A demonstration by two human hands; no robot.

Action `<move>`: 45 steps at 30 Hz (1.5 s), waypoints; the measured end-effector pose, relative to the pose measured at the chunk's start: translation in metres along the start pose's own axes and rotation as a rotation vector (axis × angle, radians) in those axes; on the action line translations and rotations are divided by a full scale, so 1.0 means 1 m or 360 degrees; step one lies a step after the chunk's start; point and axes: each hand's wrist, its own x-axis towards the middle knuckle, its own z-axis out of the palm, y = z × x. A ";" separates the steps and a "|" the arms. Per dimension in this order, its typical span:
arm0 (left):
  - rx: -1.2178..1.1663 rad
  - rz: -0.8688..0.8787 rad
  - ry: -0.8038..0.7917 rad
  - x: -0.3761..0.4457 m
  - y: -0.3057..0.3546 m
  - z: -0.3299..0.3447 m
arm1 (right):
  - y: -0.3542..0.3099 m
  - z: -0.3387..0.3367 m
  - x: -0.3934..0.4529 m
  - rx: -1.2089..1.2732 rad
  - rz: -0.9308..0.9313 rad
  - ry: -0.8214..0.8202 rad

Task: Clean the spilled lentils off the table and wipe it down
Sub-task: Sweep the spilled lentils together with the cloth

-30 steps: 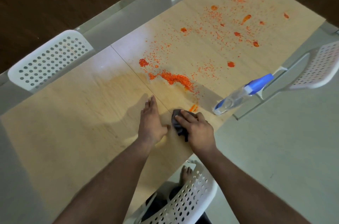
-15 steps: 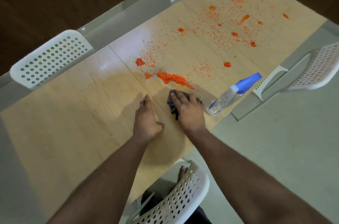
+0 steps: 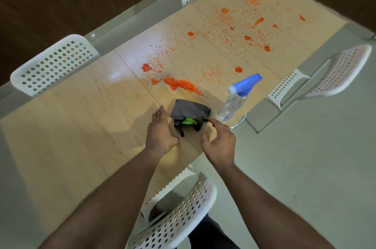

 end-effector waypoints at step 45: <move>-0.0087 -0.0734 0.0263 -0.187 -0.224 -0.030 | -0.144 0.142 -0.109 0.0023 -0.0418 -0.1221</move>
